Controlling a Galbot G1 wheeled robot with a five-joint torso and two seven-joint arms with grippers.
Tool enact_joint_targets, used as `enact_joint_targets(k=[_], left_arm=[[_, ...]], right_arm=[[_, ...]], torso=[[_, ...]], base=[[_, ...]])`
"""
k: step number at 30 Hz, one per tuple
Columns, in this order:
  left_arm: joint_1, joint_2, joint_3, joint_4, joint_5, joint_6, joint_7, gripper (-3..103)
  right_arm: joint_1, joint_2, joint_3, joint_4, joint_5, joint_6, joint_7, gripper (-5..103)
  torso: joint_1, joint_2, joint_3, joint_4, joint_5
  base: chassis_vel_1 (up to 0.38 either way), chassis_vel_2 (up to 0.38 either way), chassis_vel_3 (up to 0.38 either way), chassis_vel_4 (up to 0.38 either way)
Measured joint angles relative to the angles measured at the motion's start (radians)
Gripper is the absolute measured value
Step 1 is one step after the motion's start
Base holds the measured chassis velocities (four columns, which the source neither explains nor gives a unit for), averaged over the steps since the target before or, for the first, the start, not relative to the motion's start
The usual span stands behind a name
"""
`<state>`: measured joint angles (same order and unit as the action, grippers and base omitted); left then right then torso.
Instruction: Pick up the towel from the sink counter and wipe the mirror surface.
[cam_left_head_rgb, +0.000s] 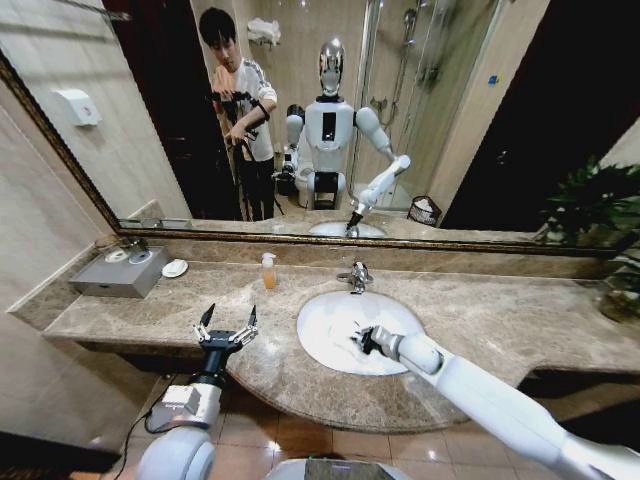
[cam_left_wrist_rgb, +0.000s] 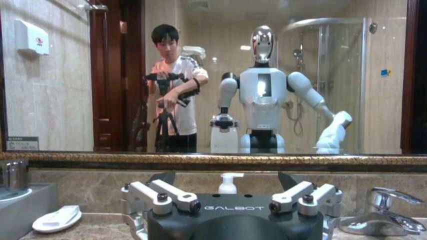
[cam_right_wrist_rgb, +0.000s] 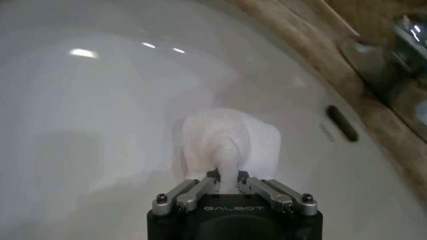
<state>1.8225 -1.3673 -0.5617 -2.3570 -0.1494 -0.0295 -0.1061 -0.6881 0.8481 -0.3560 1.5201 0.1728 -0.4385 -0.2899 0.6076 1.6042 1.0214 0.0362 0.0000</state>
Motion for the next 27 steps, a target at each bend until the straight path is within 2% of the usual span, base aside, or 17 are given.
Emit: enact_joint_targets(k=[4, 10, 13, 17, 20, 23, 27], left_arm=[[0.0, 0.0, 0.0, 0.0, 0.0, 0.0, 0.0, 100], [0.0, 0.0, 0.0, 0.0, 0.0, 0.0, 0.0, 100], [0.0, 0.0, 0.0, 0.0, 0.0, 0.0, 0.0, 100], [0.0, 0.0, 0.0, 0.0, 0.0, 0.0, 0.0, 100], [0.0, 0.0, 0.0, 0.0, 0.0, 0.0, 0.0, 100], [0.0, 0.0, 0.0, 0.0, 0.0, 0.0, 0.0, 100], [0.0, 0.0, 0.0, 0.0, 0.0, 0.0, 0.0, 100]], right_arm=[[-0.009, 0.013, 0.008, -0.016, -0.013, 0.016, 0.001, 9], [-0.067, -0.06, -0.031, 0.145, 0.017, -0.001, 0.003, 9], [-0.071, -0.073, -0.042, 0.177, 0.026, -0.008, 0.003, 9], [-0.041, -0.043, -0.045, 0.139, 0.028, -0.011, 0.003, 9], [0.006, 0.02, -0.038, 0.021, 0.019, 0.006, 0.012, 9], [0.027, 0.048, -0.034, -0.033, 0.023, 0.017, 0.027, 9], [0.017, 0.041, -0.036, 0.002, 0.038, 0.015, 0.034, 9]], torso=[[0.0, 0.0, 0.0, -0.0001, -0.0002], [0.0, 0.0, 0.0, -0.0007, -0.0002], [0.0, 0.0, 0.0, -0.0007, -0.0004], [0.0, 0.0, 0.0, -0.0002, -0.0002], [0.0, 0.0, 0.0, 0.0001, 0.0], [0.0, 0.0, 0.0, 0.0001, -0.0001], [0.0, 0.0, 0.0, -0.0002, -0.0004]], base=[[0.0, 0.0, 0.0, 0.0], [0.0, 0.0, 0.0, 0.0], [0.0, 0.0, 0.0, 0.0], [0.0, 0.0, 0.0, 0.0], [0.0, 0.0, 0.0, 0.0], [0.0, 0.0, 0.0, 0.0], [0.0, 0.0, 0.0, 0.0]])
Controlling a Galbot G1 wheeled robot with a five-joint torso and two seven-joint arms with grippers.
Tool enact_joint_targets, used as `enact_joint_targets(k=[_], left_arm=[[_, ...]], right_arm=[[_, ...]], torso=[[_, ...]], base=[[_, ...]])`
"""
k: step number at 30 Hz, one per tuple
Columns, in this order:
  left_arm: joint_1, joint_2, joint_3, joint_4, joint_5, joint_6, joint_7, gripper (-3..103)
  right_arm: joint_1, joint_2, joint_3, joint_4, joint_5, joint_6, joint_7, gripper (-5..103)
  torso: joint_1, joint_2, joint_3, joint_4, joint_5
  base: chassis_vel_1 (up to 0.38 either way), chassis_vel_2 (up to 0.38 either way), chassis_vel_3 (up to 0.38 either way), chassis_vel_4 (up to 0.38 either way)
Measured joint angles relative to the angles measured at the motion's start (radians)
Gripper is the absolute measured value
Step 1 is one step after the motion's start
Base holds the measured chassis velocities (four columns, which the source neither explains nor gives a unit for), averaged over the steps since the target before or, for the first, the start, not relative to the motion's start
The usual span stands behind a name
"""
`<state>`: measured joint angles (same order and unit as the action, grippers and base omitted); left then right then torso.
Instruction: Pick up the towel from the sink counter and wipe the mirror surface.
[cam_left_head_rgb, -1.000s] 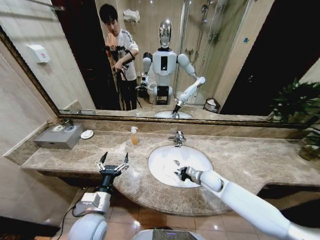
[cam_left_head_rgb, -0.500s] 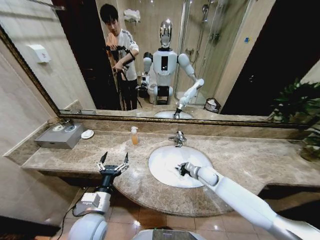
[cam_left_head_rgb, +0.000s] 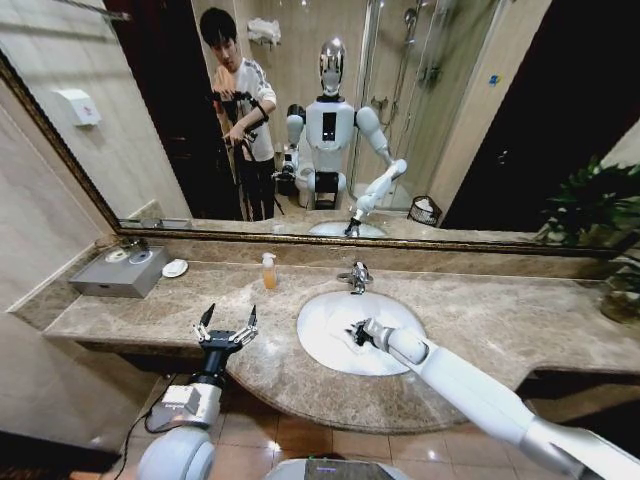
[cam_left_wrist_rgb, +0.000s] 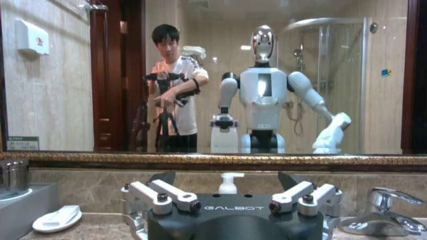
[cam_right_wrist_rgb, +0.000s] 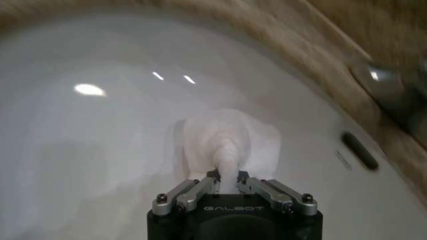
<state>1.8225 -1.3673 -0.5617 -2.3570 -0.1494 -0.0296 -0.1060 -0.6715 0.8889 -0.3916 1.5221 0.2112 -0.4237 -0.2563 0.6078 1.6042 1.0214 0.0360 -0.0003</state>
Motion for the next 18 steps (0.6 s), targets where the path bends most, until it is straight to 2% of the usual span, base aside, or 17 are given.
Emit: enact_joint_targets(k=[4, 8, 11, 18], left_arm=[[0.0, 0.0, 0.0, 0.0, 0.0, 0.0, 0.0, 100], [0.0, 0.0, 0.0, 0.0, 0.0, 0.0, 0.0, 100], [0.0, 0.0, 0.0, 0.0, 0.0, 0.0, 0.0, 100], [0.0, 0.0, 0.0, 0.0, 0.0, 0.0, 0.0, 100]], right_arm=[[-0.049, -0.045, -0.041, 0.135, 0.007, -0.016, 0.009, 9], [-0.066, -0.058, -0.083, 0.205, 0.019, -0.035, 0.041, 9], [-0.052, -0.042, -0.086, 0.188, 0.019, -0.038, 0.051, 9], [0.009, 0.021, -0.034, 0.025, 0.009, -0.019, 0.048, 9]], torso=[[0.0, 0.0, 0.0, -0.0003, 0.0], [0.0, 0.0, 0.0, -0.0005, 0.0002], [0.0, 0.0, 0.0, -0.0001, 0.0001], [0.0, 0.0, 0.0, 0.0002, 0.0003]], base=[[0.0, 0.0, 0.0, 0.0], [0.0, 0.0, 0.0, 0.0], [0.0, 0.0, 0.0, 0.0], [0.0, 0.0, 0.0, 0.0]])
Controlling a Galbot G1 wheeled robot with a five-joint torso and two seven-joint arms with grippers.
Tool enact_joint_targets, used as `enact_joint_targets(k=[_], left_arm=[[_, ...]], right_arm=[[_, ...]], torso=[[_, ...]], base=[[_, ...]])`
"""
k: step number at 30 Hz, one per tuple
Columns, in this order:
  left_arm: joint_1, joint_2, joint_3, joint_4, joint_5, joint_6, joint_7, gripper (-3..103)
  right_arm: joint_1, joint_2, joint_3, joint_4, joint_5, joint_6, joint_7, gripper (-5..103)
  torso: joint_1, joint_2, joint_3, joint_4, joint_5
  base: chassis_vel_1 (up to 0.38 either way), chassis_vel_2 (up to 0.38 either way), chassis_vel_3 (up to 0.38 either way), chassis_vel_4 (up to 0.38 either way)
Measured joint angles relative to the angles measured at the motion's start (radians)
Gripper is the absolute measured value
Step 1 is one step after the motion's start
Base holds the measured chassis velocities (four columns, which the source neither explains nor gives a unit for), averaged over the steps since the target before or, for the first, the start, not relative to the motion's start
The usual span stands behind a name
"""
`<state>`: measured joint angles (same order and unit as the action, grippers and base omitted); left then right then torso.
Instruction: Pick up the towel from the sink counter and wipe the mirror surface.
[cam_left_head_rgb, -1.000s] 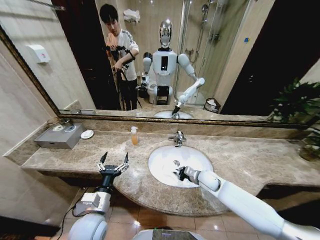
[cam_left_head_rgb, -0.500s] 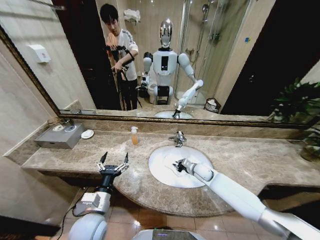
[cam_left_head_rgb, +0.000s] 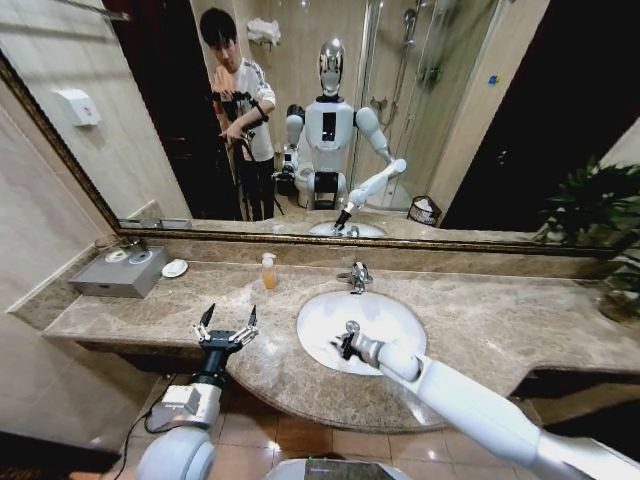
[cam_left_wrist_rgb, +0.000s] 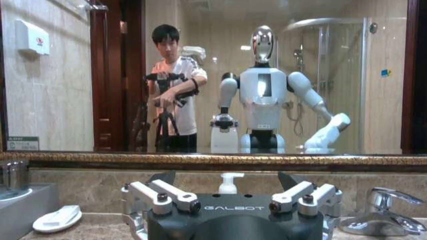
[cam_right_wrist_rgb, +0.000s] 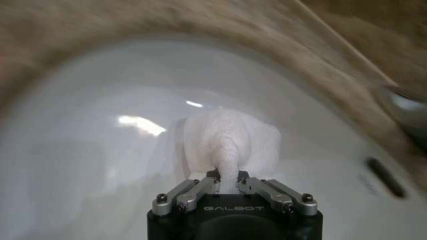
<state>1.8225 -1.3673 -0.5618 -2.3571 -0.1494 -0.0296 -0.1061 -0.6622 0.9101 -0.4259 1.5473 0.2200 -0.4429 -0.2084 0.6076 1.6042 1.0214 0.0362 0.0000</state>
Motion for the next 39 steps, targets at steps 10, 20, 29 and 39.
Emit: enact_joint_targets(k=[10, 20, 29, 39], left_arm=[[0.0, 0.0, 0.0, 0.0, 0.0, 0.0, 0.0, 100], [0.0, 0.0, 0.0, 0.0, 0.0, 0.0, 0.0, 100], [0.0, 0.0, 0.0, 0.0, 0.0, 0.0, 0.0, 100], [0.0, 0.0, 0.0, 0.0, 0.0, 0.0, 0.0, 100]], right_arm=[[-0.06, -0.069, -0.007, 0.145, 0.005, -0.053, -0.042, 9], [-0.012, -0.024, -0.024, 0.135, 0.191, -0.205, 0.034, 9], [0.005, -0.023, 0.052, 0.028, 0.203, -0.206, -0.015, 9], [-0.059, -0.046, -0.014, 0.189, 0.276, -0.25, 0.063, 9]], torso=[[0.0, 0.0, 0.0, -0.0005, 0.0001], [0.0, 0.0, 0.0, 0.0001, 0.0002], [0.0, 0.0, 0.0, -0.0004, -0.0003], [0.0, 0.0, 0.0, -0.0006, -0.0005]], base=[[0.0, 0.0, 0.0, 0.0], [0.0, 0.0, 0.0, 0.0], [0.0, 0.0, 0.0, 0.0], [0.0, 0.0, 0.0, 0.0]])
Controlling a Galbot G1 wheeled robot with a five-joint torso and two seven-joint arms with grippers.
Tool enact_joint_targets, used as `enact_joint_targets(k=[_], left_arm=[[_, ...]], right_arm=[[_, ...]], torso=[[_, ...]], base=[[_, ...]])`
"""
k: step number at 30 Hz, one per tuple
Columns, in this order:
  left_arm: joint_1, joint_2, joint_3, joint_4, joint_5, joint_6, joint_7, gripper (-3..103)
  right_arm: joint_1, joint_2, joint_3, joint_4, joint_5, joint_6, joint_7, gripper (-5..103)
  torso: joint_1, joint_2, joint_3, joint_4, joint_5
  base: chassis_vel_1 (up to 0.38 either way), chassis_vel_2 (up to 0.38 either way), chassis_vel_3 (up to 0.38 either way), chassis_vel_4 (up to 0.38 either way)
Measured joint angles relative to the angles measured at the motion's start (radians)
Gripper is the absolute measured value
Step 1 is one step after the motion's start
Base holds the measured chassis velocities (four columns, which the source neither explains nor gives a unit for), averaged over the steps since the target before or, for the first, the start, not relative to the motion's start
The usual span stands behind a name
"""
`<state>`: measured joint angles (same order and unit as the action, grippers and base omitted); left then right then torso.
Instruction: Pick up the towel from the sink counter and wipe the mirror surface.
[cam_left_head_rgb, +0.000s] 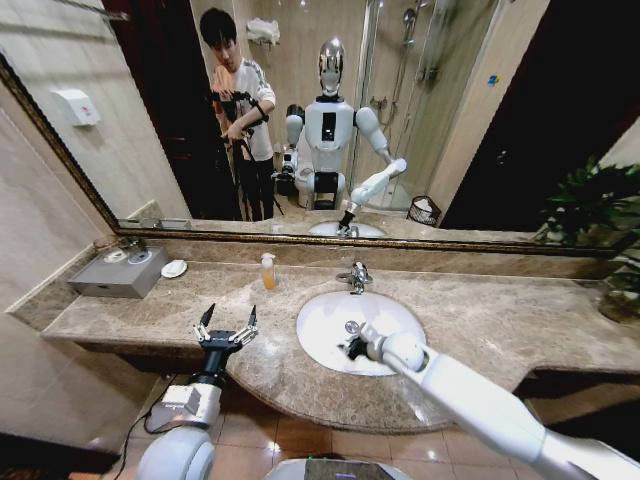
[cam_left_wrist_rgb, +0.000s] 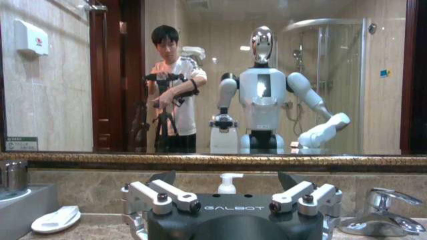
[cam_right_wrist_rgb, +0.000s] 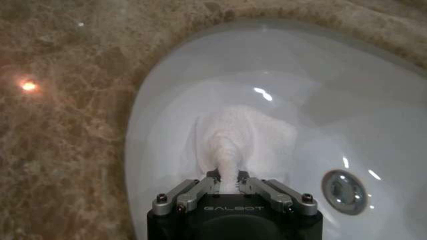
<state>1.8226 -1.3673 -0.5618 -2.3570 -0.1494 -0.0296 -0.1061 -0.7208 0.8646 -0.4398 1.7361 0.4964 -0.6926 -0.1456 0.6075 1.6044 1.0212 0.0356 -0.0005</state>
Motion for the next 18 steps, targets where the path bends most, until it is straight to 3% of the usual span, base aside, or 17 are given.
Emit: enact_joint_targets(k=[10, 13, 18], left_arm=[[0.0, 0.0, 0.0, 0.0, 0.0, 0.0, 0.0, 100], [0.0, 0.0, 0.0, 0.0, 0.0, 0.0, 0.0, 100], [0.0, 0.0, 0.0, 0.0, 0.0, 0.0, 0.0, 100]], right_arm=[[0.086, 0.054, 0.043, -0.215, -0.129, 0.064, -0.126, 9], [0.093, 0.059, 0.057, -0.248, -0.144, 0.081, -0.132, 9], [0.055, 0.006, 0.055, -0.167, -0.139, 0.085, -0.134, 9]], torso=[[0.0, 0.0, 0.0, 0.0005, 0.0005], [0.0, 0.0, 0.0, 0.0005, 0.0005], [0.0, 0.0, 0.0, 0.0003, 0.0003]], base=[[0.0, 0.0, 0.0, 0.0], [0.0, 0.0, 0.0, 0.0], [0.0, 0.0, 0.0, 0.0]])
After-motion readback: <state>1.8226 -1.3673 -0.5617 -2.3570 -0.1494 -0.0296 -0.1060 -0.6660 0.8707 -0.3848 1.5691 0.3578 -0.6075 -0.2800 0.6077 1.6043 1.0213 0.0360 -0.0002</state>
